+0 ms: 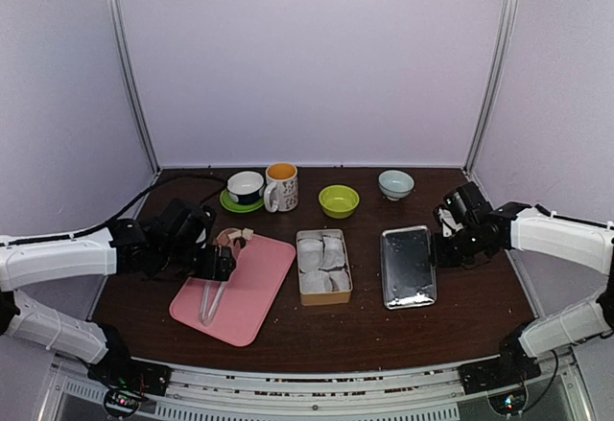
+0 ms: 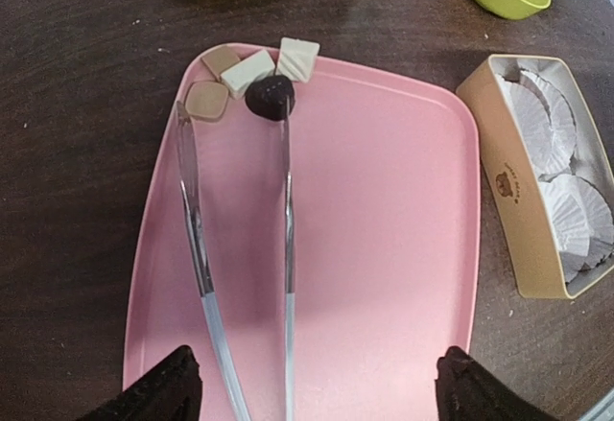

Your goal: Pack the chocolate

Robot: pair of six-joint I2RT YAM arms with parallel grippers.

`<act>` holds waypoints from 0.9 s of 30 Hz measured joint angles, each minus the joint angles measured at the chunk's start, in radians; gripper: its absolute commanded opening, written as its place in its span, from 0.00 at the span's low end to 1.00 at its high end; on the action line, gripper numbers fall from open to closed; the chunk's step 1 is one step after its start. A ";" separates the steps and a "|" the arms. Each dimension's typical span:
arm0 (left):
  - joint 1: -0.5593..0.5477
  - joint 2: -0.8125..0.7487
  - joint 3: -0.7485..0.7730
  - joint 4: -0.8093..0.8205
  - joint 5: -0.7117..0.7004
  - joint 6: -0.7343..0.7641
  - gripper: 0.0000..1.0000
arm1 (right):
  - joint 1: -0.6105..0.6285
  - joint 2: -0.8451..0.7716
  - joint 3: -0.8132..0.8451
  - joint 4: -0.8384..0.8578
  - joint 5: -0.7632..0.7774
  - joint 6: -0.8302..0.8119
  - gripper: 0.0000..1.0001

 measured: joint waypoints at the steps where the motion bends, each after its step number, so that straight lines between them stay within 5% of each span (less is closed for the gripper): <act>1: 0.000 -0.021 -0.017 0.002 0.005 0.004 0.97 | -0.019 0.021 0.000 0.002 -0.020 -0.008 0.01; 8: 0.000 -0.181 -0.135 0.037 0.026 0.026 0.98 | -0.070 0.167 0.001 0.051 -0.121 -0.037 0.11; 15: 0.000 -0.230 -0.175 0.082 0.038 0.042 0.98 | -0.071 0.225 0.001 0.100 -0.127 -0.038 0.34; 27: 0.000 -0.336 -0.315 0.189 0.003 0.051 0.98 | -0.071 0.003 -0.029 0.204 -0.022 -0.057 0.35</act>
